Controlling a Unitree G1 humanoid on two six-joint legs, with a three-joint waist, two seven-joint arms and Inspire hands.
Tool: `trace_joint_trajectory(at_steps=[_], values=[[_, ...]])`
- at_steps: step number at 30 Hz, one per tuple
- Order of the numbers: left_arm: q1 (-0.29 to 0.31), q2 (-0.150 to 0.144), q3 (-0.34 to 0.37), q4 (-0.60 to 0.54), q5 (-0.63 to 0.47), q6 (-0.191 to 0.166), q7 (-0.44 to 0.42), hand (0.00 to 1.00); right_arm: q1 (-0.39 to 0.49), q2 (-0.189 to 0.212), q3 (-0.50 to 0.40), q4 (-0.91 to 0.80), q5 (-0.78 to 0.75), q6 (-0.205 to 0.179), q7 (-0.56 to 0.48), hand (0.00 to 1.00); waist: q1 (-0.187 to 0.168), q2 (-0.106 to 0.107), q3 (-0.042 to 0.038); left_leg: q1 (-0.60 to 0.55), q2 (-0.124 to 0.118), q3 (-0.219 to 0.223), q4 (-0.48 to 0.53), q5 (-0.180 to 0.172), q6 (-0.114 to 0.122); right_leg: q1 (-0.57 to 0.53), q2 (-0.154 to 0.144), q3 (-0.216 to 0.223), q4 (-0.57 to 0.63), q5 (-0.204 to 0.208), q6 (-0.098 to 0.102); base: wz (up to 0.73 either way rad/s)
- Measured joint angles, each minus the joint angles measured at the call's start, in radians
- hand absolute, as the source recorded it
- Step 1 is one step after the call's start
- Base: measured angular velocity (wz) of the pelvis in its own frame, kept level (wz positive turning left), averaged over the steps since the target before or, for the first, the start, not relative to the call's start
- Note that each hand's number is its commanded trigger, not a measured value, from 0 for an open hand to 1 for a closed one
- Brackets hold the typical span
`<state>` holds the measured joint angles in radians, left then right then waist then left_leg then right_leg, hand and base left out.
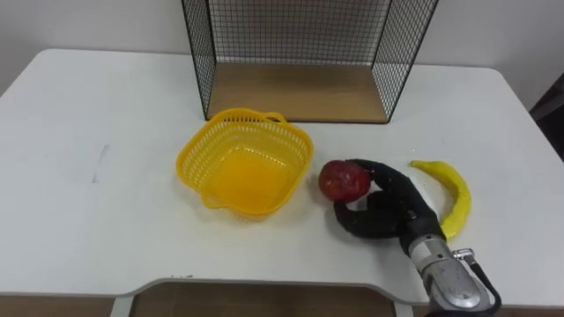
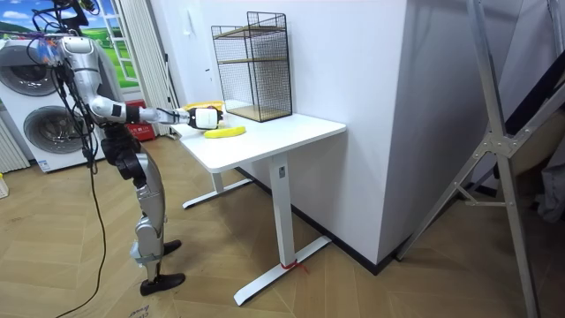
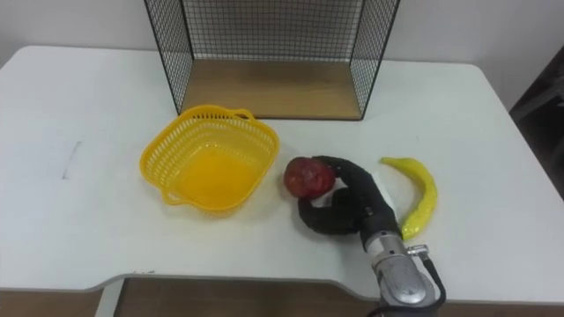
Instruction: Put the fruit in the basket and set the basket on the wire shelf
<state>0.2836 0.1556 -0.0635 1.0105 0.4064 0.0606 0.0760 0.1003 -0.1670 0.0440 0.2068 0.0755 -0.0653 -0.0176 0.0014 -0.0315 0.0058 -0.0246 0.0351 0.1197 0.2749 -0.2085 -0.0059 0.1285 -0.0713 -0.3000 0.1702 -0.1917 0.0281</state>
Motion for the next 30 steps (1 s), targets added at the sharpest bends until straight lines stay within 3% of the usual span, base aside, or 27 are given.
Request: trace_joint_trajectory(at_steps=[2,4,8,16,24,30], values=[[0.001,-0.012,0.034,0.001,0.002,0.0,0.0,0.0,0.0,0.002,-0.029,-0.053,0.001,0.0,-0.016,1.0,0.001,0.008,0.002,0.0,0.0,0.001,-0.001,0.001,0.0,-0.002,0.0,0.0,0.0,0.0,0.0,0.0],[0.0,-0.023,0.061,0.001,0.001,-0.001,0.0,0.0,0.0,0.002,-0.038,-0.104,-0.001,0.0,-0.032,1.0,0.002,0.014,-0.001,0.001,0.0,0.001,-0.002,0.001,0.0,-0.002,0.0,0.0,0.0,0.0,0.0,0.0],[-0.003,-0.024,0.059,0.0,0.0,-0.007,0.001,0.0,0.0,0.003,-0.026,-0.195,-0.012,-0.007,-0.069,1.0,0.005,0.016,-0.0038,0.016,0.0,0.004,-0.003,0.002,-0.002,0.003,0.001,0.003,0.0,0.0,0.0,-0.01],[-0.013,-0.024,0.058,0.005,0.001,-0.02,-0.002,0.0,-0.004,0.003,-0.011,-0.25,-0.048,-0.016,-0.089,1.0,0.027,0.004,-0.004,0.021,0.001,0.01,-0.008,0.002,-0.001,0.008,0.001,0.013,0.0,0.0,0.0,-0.02],[-0.018,-0.023,0.058,0.005,0.002,-0.015,-0.028,0.0,-0.009,-0.005,0.017,-0.273,-0.206,-0.01,-0.017,1.0,0.036,-0.002,-0.0062,0.016,0.001,0.014,-0.014,0.006,-0.001,0.001,0.002,0.022,0.001,0.0,0.0,-0.01],[-0.027,-0.004,0.051,0.006,0.0,-0.015,-0.028,0.0,-0.032,-0.03,0.079,-0.288,-0.308,-0.003,0.015,1.0,0.041,-0.021,-0.0058,0.018,0.0,0.013,-0.037,0.017,-0.004,-0.008,0.002,0.021,0.001,0.0,0.0,0.0]])
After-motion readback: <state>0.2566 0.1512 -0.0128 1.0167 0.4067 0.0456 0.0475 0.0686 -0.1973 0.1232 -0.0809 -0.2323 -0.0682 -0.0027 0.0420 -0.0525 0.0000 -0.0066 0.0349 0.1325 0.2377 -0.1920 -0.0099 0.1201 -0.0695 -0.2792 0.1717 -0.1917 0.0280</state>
